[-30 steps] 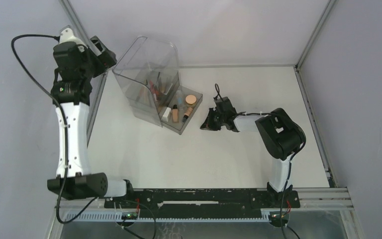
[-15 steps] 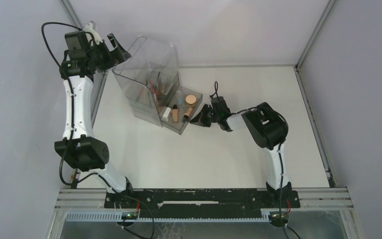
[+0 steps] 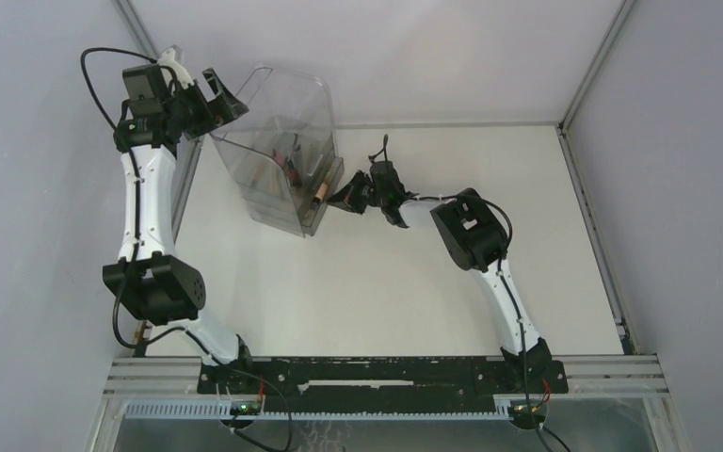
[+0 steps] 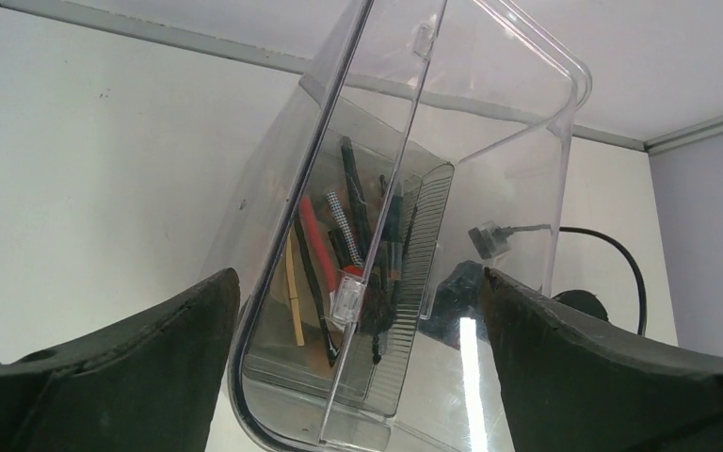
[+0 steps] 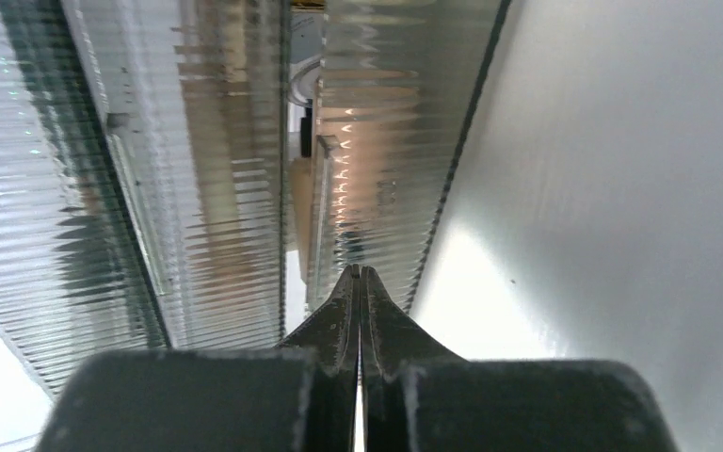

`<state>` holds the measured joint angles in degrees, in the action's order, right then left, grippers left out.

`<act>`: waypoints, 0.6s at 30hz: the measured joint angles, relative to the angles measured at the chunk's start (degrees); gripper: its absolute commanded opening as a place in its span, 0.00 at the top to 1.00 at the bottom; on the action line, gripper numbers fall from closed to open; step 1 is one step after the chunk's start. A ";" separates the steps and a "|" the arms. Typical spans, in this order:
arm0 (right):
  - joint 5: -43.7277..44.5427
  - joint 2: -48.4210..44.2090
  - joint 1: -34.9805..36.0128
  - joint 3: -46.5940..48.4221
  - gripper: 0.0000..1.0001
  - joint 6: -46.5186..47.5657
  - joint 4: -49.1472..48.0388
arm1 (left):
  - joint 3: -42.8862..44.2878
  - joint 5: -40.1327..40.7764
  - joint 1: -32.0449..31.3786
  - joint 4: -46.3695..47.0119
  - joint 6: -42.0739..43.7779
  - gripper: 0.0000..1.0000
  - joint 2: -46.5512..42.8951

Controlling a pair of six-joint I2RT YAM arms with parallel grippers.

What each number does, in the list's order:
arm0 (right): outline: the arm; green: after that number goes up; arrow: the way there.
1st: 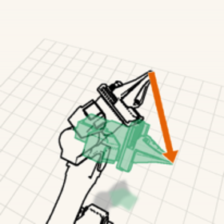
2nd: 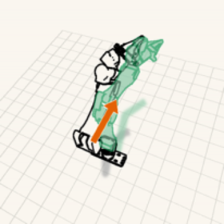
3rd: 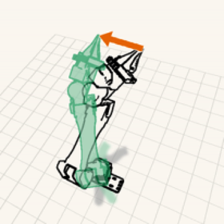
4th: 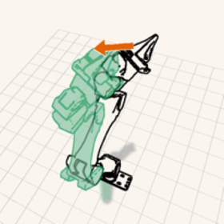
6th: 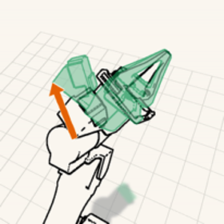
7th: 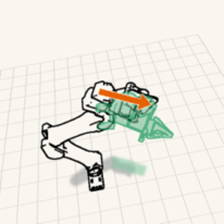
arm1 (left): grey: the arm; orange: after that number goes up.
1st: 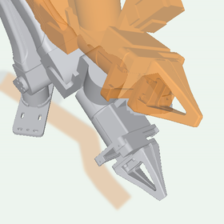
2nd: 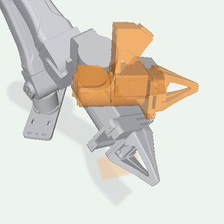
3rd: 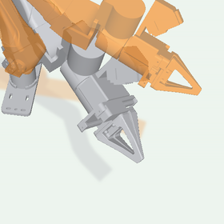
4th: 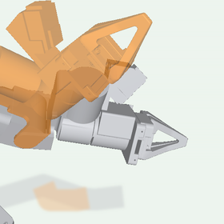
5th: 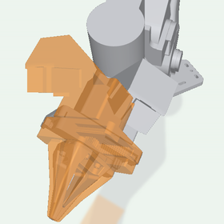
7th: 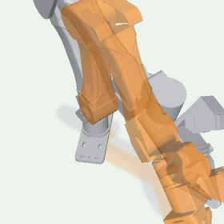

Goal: Organize the makeup
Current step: Close the drawer in the storage box.

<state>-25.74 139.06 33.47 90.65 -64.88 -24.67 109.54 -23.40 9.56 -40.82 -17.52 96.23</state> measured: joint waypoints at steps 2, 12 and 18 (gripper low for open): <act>-0.20 0.00 -0.02 0.72 1.00 -0.28 -0.07 | -0.33 -0.15 0.00 0.37 0.00 0.00 0.00; -1.70 8.61 0.74 13.16 1.00 -3.02 3.98 | -4.66 -0.87 0.00 4.94 -0.87 0.00 -0.57; -1.51 9.84 0.85 14.95 1.00 -3.41 5.09 | -6.47 1.03 0.07 6.71 -0.90 0.00 -1.53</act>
<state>-27.24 148.90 34.33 105.60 -68.29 -19.57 103.07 -22.37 9.63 -34.11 -18.41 94.70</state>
